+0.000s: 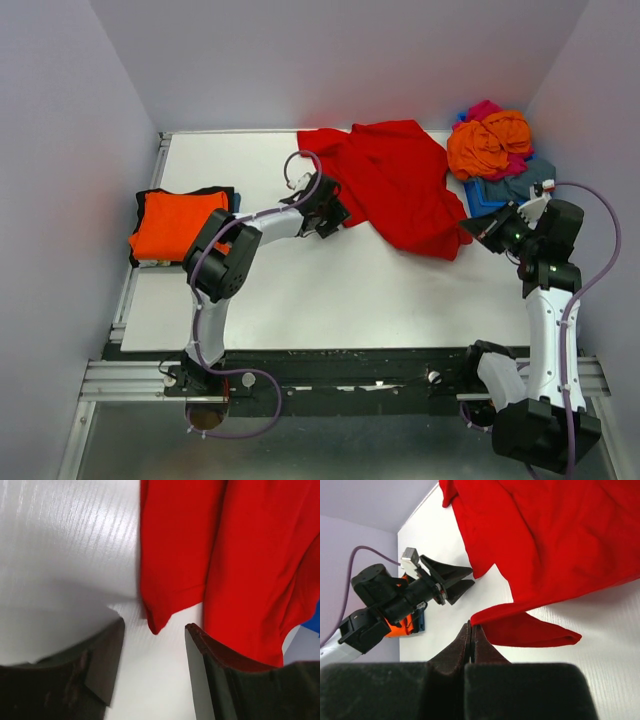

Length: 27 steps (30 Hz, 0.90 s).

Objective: Fold and stack the t-shirts
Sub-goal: Grap the side of the flattened tshirt closest away from the robot with both arms

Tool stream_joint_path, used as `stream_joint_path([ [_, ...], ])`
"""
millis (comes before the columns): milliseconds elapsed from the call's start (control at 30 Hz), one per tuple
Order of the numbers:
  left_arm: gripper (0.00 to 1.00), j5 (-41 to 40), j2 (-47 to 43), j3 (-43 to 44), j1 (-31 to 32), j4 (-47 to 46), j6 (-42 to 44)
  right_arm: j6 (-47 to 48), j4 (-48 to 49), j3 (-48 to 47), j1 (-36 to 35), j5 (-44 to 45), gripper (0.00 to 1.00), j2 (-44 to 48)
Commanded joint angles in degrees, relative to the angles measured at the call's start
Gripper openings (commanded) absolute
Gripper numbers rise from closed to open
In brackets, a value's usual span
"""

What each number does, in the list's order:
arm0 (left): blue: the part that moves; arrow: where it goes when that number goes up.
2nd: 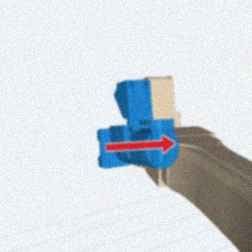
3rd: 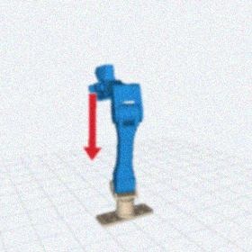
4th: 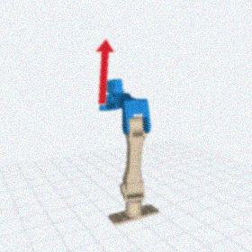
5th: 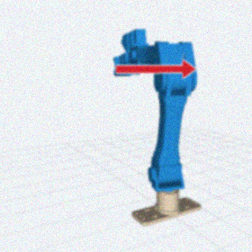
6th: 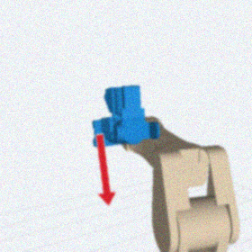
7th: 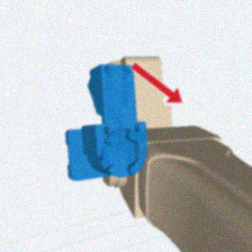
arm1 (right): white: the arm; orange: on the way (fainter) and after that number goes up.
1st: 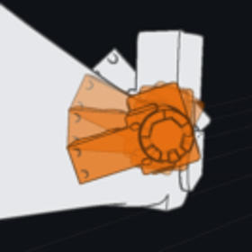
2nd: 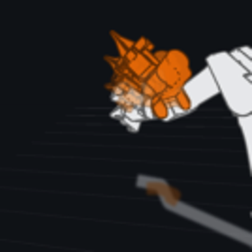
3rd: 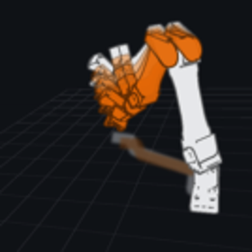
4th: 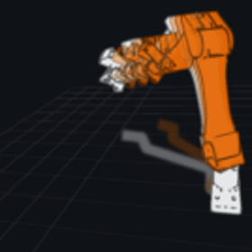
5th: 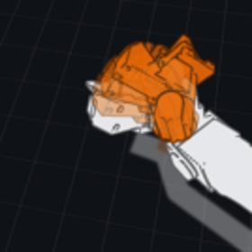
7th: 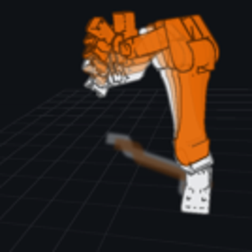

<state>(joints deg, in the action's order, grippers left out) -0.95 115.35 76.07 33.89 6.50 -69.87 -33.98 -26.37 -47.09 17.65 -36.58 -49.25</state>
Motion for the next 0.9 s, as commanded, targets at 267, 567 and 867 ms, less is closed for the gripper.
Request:
stream_joint_path([
  [267,0.5,-1.69,7.43,3.11,1.0,0.44,-10.99,-0.74,1.67,0.33,0.28,1.33,0.01,1.35],
  [567,0.0,-9.24,3.32,4.97,-2.07,3.33,-0.47,1.01,-1.22,0.42,0.28,3.43,0.01,2.76],
  [867,0.0,-6.79,-21.01,-15.31,-9.1,7.03,12.99,1.63,-10.27,0.68,0.28,11.96,0.01,4.52],
])
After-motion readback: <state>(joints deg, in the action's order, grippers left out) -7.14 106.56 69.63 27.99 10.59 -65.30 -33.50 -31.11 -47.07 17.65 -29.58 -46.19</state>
